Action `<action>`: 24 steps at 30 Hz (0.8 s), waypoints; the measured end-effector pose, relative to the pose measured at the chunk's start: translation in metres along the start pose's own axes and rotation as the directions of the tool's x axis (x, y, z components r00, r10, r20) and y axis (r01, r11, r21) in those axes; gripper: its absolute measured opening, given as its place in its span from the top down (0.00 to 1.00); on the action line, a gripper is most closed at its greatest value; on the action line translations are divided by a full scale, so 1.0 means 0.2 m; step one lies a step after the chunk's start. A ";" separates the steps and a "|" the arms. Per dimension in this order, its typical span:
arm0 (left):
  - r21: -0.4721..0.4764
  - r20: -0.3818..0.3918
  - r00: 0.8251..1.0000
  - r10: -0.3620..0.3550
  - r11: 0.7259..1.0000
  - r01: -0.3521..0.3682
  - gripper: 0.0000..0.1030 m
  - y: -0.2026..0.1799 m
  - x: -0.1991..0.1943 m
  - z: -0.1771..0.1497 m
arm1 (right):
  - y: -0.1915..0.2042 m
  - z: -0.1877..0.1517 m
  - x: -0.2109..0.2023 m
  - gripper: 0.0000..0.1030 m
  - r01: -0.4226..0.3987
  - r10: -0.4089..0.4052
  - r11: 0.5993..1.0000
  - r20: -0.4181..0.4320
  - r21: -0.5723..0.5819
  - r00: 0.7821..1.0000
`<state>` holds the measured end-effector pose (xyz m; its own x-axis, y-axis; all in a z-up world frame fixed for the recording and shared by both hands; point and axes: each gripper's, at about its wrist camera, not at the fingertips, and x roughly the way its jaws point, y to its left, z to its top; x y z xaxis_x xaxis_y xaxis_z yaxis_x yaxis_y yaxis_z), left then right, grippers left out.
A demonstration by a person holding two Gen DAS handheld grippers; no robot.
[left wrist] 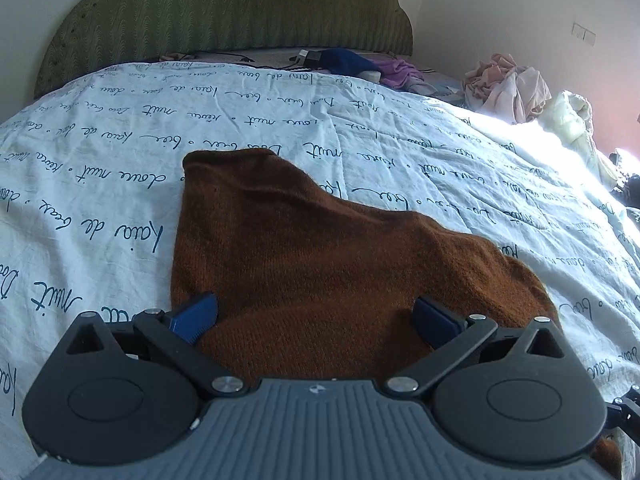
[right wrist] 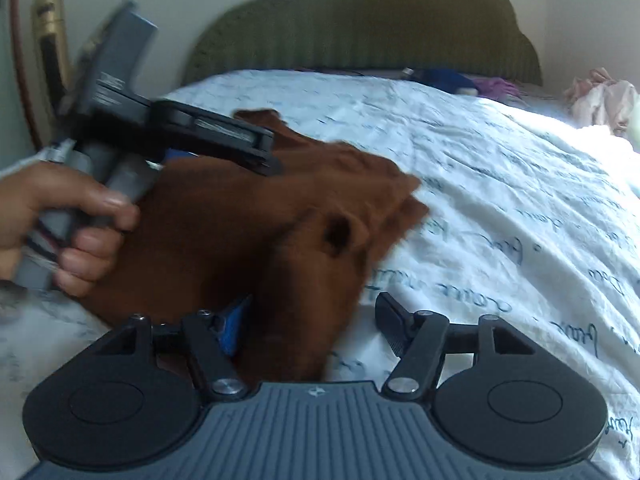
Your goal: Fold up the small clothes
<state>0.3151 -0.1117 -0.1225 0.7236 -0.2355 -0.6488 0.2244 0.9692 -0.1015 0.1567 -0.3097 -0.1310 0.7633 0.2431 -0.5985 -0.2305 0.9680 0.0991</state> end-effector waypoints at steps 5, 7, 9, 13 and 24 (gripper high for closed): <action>-0.036 -0.012 1.000 0.005 0.999 -0.005 0.00 0.04 -0.08 0.01 | -0.08 0.06 -0.09 0.28 0.004 -0.007 0.994 0.025 0.107 1.000; -0.065 -0.021 1.000 0.006 0.998 -0.008 0.00 0.09 -0.18 -0.01 | -0.06 0.05 -0.17 0.28 -0.020 0.016 0.991 0.031 0.135 0.999; -0.066 -0.035 0.999 0.000 0.998 -0.002 0.00 0.14 -0.30 -0.05 | -0.03 0.02 -0.26 0.27 -0.051 0.044 0.983 0.045 0.177 0.998; -0.054 -0.079 0.997 -0.016 0.998 0.012 0.00 0.21 -0.53 -0.23 | 0.06 -0.04 -0.35 0.20 -0.053 0.047 0.976 0.032 0.213 0.998; -0.035 -0.126 0.992 -0.006 0.999 0.002 0.00 0.20 -0.86 -0.69 | 0.23 -0.22 -0.41 0.20 0.007 0.001 0.983 -0.042 0.181 0.999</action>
<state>0.1105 -0.0221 -0.1186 0.6342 -0.2303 -0.7381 0.2028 0.9707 -0.1287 0.0565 -0.2886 -0.1127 0.7371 0.2412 -0.6313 -0.1121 0.9648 0.2377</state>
